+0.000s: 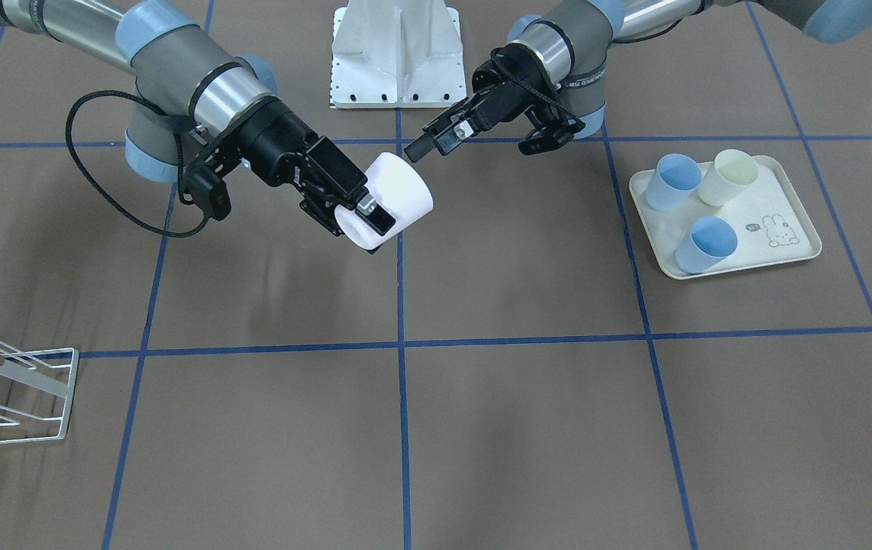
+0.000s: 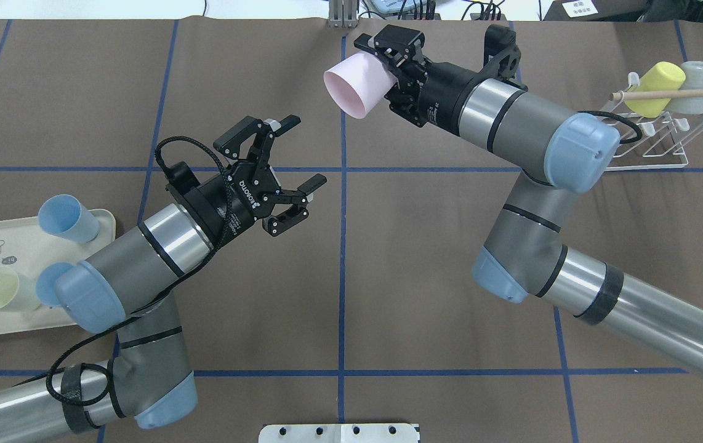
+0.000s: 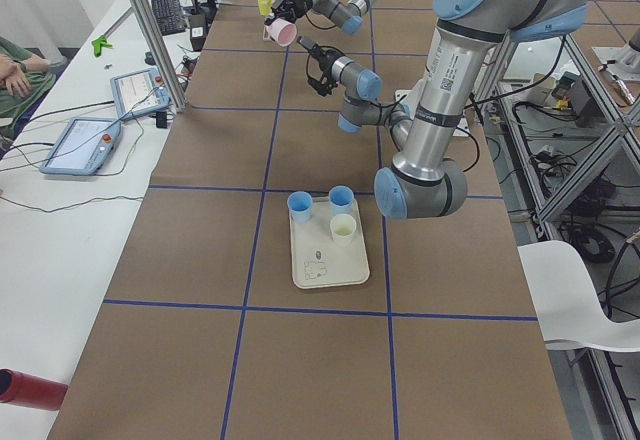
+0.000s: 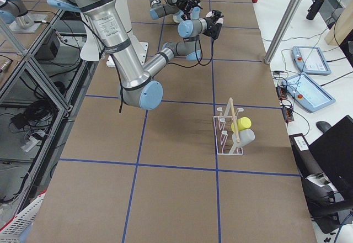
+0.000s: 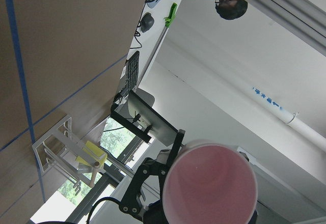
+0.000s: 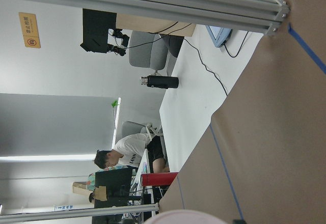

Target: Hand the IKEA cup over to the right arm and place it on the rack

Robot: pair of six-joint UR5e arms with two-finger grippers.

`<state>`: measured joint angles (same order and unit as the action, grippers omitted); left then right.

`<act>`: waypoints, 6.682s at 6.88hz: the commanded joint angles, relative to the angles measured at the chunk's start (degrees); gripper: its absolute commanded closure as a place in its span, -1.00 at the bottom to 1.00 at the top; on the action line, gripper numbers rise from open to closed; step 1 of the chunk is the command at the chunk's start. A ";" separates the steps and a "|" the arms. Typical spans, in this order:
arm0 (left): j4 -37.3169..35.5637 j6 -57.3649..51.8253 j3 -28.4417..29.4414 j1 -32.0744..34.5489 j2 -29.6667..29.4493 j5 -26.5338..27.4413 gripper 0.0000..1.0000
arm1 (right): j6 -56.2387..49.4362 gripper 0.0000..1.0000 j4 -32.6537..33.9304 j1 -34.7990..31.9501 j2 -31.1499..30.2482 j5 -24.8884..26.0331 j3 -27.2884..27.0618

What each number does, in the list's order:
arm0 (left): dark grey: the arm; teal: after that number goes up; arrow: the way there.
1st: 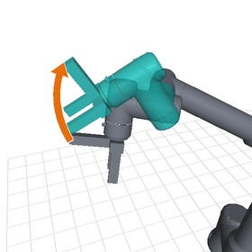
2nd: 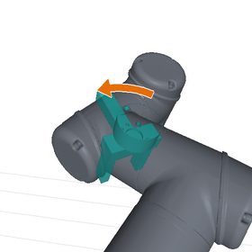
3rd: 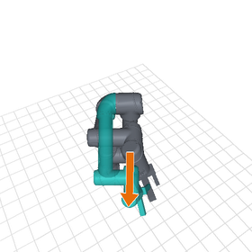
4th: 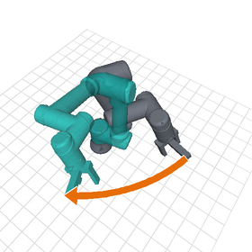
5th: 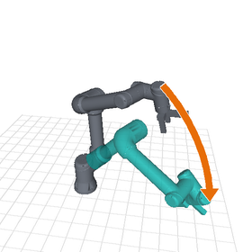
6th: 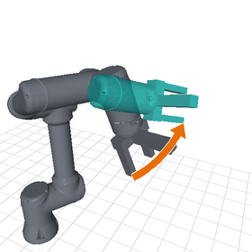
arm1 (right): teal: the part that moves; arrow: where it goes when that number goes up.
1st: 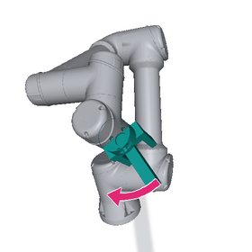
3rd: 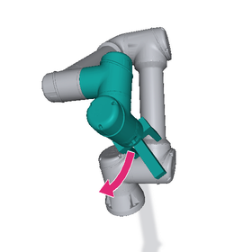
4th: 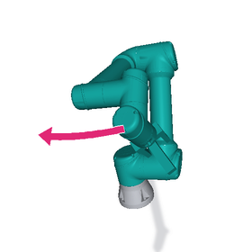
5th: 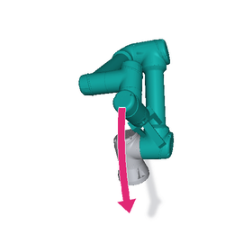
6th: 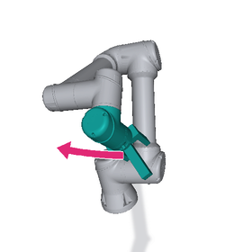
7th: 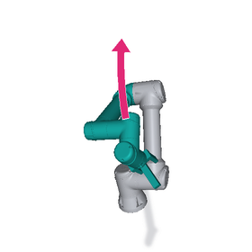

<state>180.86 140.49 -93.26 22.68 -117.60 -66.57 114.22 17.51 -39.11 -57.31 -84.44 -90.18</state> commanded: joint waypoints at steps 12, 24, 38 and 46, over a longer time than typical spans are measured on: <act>-62.19 -50.73 -26.34 14.22 16.32 -19.28 -0.98 | -47.94 1.00 40.85 -11.33 -9.58 30.56 -1.51; -62.21 -55.59 -28.29 16.79 21.71 -22.56 -0.98 | -47.33 1.00 40.67 -11.60 -14.58 33.64 5.19; -62.03 -55.32 -28.29 16.70 21.53 -22.64 -0.99 | -48.21 -1.00 39.63 -8.88 -15.03 33.99 7.39; -62.65 -72.05 -29.00 26.08 29.50 -36.23 -0.98 | -57.97 -1.00 40.23 -13.19 -16.68 21.54 -9.00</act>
<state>118.32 75.30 -122.24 45.69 -91.48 -98.94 56.48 57.32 -52.05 -72.62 -59.48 -94.56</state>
